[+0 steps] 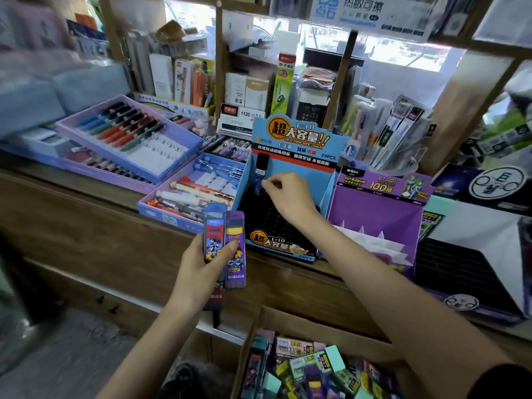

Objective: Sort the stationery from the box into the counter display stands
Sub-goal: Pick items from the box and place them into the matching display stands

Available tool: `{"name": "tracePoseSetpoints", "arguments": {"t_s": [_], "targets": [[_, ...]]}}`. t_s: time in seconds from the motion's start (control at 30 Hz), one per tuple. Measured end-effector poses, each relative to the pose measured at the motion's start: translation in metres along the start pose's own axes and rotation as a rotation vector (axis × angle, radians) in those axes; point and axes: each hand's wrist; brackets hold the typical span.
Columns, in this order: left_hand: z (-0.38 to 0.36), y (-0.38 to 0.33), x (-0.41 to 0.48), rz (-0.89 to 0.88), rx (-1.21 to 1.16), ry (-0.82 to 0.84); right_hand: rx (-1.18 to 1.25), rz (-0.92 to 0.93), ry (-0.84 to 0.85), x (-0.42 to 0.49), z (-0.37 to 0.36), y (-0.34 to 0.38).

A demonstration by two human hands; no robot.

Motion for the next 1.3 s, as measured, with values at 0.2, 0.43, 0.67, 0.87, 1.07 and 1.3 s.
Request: {"name": "tracePoseSetpoints", "arguments": {"t_s": [0.2, 0.43, 0.67, 0.87, 1.07, 1.3], "targets": [[-0.033, -0.007, -0.005, 0.006, -0.008, 0.066, 0.652, -0.169, 0.312, -0.087, 0.028, -0.006], [-0.089, -0.008, -0.017, -0.068, 0.065, 0.211, 0.637, -0.197, 0.189, -0.128, 0.067, -0.042], [-0.148, -0.006, -0.026, -0.076, 0.059, 0.298, 0.638, -0.227, 0.049, -0.146, 0.117, -0.087], [-0.158, -0.006, -0.022, -0.007, 0.027, 0.326, 0.734, -0.252, -0.159, -0.139, 0.155, -0.112], [-0.141, -0.011, -0.017, 0.007, 0.021, 0.234, 0.678, -0.142, -0.261, -0.095, 0.151, -0.097], [-0.122, -0.016, -0.022, 0.03, 0.062, 0.241, 0.425, -0.104, -0.294, -0.062, 0.101, -0.085]]}}
Point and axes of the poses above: each hand's wrist, its own x-axis towards the middle knuckle, its own z-axis out of the back of the hand, y = z × x, and after that the axes turned 2 degrees about y, right-handed
